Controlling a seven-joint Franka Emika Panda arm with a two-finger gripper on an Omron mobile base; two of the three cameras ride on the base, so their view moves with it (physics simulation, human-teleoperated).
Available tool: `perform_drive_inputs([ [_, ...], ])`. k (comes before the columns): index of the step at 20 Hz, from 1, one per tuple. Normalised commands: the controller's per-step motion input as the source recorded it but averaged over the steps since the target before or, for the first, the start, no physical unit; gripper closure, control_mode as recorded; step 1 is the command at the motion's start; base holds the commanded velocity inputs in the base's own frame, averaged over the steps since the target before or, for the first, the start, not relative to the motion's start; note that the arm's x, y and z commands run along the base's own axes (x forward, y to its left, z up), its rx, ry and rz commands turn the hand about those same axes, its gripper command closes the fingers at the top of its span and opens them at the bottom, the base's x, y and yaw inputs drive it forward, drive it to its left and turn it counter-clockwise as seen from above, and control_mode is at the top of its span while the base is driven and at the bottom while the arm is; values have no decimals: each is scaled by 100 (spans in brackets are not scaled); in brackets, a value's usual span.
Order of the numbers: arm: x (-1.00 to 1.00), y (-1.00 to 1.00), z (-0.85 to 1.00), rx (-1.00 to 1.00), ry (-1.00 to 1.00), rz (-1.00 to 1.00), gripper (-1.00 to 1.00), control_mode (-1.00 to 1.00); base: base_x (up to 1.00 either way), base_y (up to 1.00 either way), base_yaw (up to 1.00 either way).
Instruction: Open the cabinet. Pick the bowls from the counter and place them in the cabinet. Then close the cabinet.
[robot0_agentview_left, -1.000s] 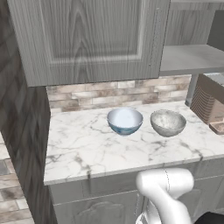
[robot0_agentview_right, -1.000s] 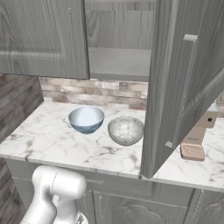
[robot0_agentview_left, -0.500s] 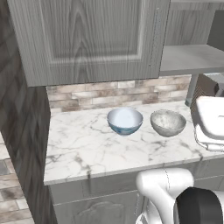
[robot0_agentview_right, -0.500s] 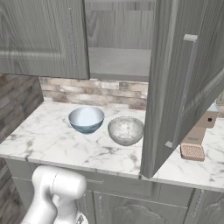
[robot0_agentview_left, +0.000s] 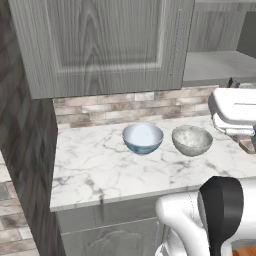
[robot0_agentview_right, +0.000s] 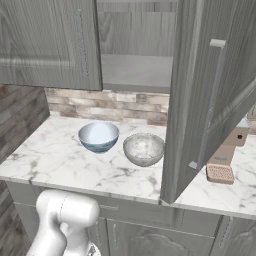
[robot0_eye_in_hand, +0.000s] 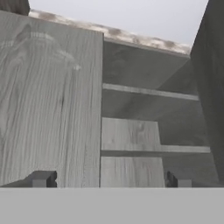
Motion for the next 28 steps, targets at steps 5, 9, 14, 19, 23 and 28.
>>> perform_drive_inputs([
  [5, 62, -7, -15, 0, 10, 18, -100, -100, 0, 0, 0],
  [9, 64, 0, -15, 0, 9, 16, -100, -100, 0, 0, 0],
  [14, 63, 0, -7, 1, 6, 14, -100, -100, 0, 0, 0],
  [19, 59, -3, -1, 1, 0, 7, -100, -100, 0, 0, 0],
  [23, 60, 0, -8, 0, 0, 1, -100, -100, 0, 0, 0],
  [28, 61, 0, -13, 0, -1, 0, -100, -100, 0, 0, 0],
])
